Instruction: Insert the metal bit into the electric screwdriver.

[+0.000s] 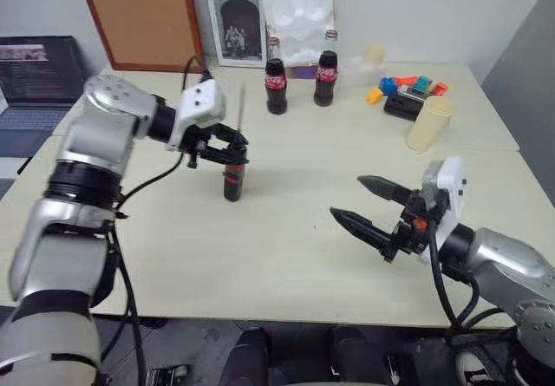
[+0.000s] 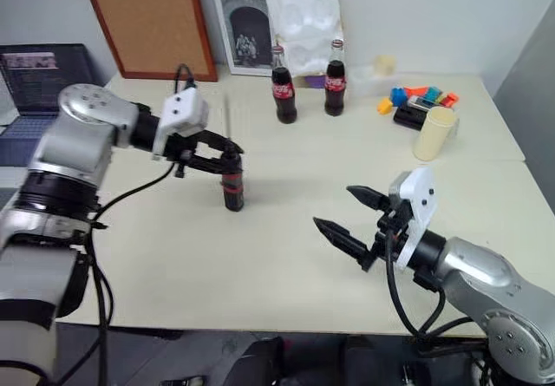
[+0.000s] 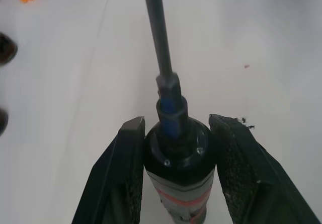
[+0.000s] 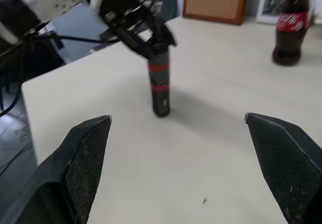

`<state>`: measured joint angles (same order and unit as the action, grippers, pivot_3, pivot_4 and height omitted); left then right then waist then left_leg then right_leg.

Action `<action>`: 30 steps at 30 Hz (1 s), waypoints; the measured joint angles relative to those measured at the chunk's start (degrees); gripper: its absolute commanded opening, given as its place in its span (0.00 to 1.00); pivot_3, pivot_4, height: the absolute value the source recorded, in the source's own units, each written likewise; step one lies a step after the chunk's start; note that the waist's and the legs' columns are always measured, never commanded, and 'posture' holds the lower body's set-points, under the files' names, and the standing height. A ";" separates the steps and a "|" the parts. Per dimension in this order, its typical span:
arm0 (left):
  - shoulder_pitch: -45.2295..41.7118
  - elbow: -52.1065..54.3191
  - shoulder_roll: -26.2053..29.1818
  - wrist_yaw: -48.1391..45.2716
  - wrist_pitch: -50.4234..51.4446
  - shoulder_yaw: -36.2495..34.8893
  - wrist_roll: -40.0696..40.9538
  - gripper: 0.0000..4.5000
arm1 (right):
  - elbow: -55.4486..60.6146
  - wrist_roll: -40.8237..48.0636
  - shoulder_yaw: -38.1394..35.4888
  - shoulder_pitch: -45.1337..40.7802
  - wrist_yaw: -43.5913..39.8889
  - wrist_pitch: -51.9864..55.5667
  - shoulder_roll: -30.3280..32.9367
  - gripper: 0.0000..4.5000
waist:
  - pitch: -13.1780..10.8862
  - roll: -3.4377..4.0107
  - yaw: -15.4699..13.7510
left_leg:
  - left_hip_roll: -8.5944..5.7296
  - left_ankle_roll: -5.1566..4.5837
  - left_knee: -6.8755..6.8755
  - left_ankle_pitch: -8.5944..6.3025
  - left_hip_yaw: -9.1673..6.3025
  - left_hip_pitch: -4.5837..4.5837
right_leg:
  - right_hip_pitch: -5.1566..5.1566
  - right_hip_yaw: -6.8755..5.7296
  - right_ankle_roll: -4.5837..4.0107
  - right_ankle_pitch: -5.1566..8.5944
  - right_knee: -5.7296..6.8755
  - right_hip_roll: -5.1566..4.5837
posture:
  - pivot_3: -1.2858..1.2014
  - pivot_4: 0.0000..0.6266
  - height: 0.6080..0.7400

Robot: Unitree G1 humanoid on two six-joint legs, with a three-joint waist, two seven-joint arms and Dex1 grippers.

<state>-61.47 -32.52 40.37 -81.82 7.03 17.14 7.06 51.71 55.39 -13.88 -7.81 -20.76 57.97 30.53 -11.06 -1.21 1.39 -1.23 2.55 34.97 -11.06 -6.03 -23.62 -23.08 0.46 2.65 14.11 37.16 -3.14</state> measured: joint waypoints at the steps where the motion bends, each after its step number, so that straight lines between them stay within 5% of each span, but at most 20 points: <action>1: 0.25 -1.19 -2.64 2.26 -1.05 0.17 -0.99 0.38 | 0.06 0.05 0.00 0.45 0.31 -0.10 0.58 1.00 | 0.04 0.02 0.04 | 0.00 -0.12 0.01 0.08 0.02 0.01 | 0.00 0.03 0.00 -0.02 0.00 0.00 | 0.52 0.24 1.00; 7: 3.58 -7.51 -12.42 11.57 -4.99 1.15 -5.21 0.38 | -0.40 -0.48 0.43 1.73 1.87 -1.93 1.89 1.00 | 0.02 0.00 1.19 | 0.14 -0.28 0.02 0.19 0.49 0.02 | -0.19 0.27 0.10 -0.54 -0.03 0.03 | 0.52 0.24 1.00; 8: 3.66 -8.10 -12.66 11.81 -5.23 1.16 -5.40 0.52 | -0.41 -0.73 0.63 1.74 2.07 -2.16 2.00 1.00 | 0.02 0.00 1.30 | 0.15 -0.28 0.00 0.19 0.50 0.02 | -0.20 0.27 0.32 -0.66 -0.03 0.06 | 0.52 0.24 1.00; 14: 2.96 -13.21 -12.10 13.61 -5.92 -0.87 -5.80 0.74 | -1.50 -1.54 1.06 2.29 2.38 -3.81 2.75 1.00 | 0.01 -0.01 1.01 | 0.14 -0.29 -0.04 0.17 0.45 -0.29 | -0.38 0.16 0.50 -0.54 -0.11 0.09 | 0.52 0.24 1.00; 20: -0.32 -12.65 -8.28 11.52 -1.48 -6.35 -3.26 0.99 | -3.42 -2.56 1.90 2.67 1.00 -5.37 4.41 1.00 | -0.02 -0.07 0.43 | 0.00 -0.28 0.00 0.17 0.49 -0.31 | -0.34 0.21 0.56 -0.56 -0.18 -0.04 | 0.52 0.24 1.00; 26: 2.23 -7.06 -1.18 9.61 6.10 -11.20 -0.47 0.99 | -5.88 -2.77 1.66 3.06 -1.80 -6.66 7.19 1.00 | -0.02 -0.07 0.53 | 0.07 -0.28 -0.01 0.17 0.46 -0.24 | -0.33 0.19 0.54 -0.55 -0.10 0.00 | 0.52 0.24 1.00; 30: 17.84 7.24 6.05 11.27 12.89 -16.12 1.38 0.99 | -9.44 -5.04 0.02 6.20 -5.38 -8.66 10.19 1.00 | -0.01 -0.04 0.94 | 0.11 -0.26 -0.03 0.16 0.57 -0.21 | -0.35 0.34 0.52 -0.54 -0.13 -0.02 | 0.52 0.24 1.00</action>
<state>-43.63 -25.29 46.42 -70.55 19.92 1.01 8.44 42.27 50.36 -13.86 -1.61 -26.15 49.31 40.72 -11.06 -1.26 2.34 -1.11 2.29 34.93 -10.90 -5.46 -23.83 -23.43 0.79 3.17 13.57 37.04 -3.16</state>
